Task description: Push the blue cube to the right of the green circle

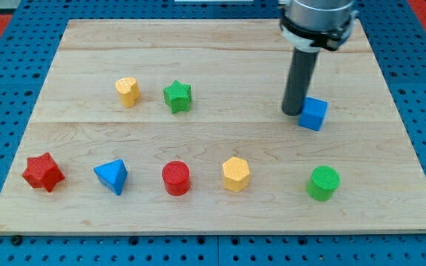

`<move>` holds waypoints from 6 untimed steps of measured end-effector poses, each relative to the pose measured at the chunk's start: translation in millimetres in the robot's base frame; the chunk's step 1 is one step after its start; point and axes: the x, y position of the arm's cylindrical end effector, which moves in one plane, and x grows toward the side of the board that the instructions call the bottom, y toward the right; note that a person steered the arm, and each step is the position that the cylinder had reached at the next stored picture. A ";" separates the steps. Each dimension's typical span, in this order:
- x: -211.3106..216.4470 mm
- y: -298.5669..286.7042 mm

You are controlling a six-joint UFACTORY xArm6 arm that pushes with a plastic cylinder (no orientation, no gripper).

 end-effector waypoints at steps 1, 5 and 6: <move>2.0 18.0; 12.3 84.1; 50.6 83.7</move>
